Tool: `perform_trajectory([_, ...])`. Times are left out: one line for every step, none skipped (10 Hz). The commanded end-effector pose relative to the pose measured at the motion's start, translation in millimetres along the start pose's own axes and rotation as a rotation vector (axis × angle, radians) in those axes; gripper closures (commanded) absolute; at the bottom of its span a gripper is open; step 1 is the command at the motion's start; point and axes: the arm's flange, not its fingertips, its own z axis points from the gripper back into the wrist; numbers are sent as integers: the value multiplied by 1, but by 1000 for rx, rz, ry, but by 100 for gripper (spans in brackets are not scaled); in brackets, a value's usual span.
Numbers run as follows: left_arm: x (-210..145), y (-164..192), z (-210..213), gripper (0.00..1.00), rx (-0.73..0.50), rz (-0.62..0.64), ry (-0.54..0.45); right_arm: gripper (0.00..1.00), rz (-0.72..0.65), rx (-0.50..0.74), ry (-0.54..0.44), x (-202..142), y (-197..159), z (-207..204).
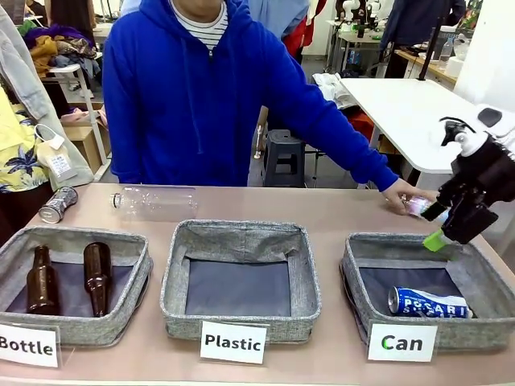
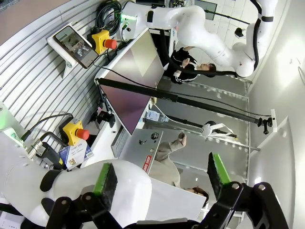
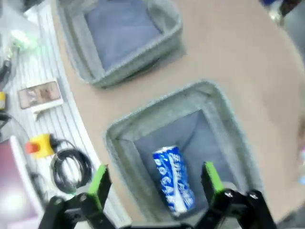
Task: Sort the can waste into the basket.
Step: Pick up the can waste from the table and place it in the right Fabric basket.
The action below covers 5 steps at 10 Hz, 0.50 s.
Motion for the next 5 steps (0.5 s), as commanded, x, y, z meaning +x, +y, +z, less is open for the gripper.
perform_trajectory([0, -2, 1, 0, -15, -17, -2, 0, -218, 61, -118, -26, 2, 3])
perform_trajectory([0, -2, 1, 0, -15, -17, -2, 0, -221, 138, -193, -45, -3, 4])
perform_trajectory([0, -2, 1, 0, -15, -17, -2, 0, -203, 202, -363, -73, -12, 6])
perform_trajectory([0, -2, 1, 0, -15, -17, -2, 0, -245, 248, -586, -105, -25, 2])
perform_trajectory([0, -2, 1, 0, -15, -17, -2, 0, -445, 286, -684, -124, -36, -8])
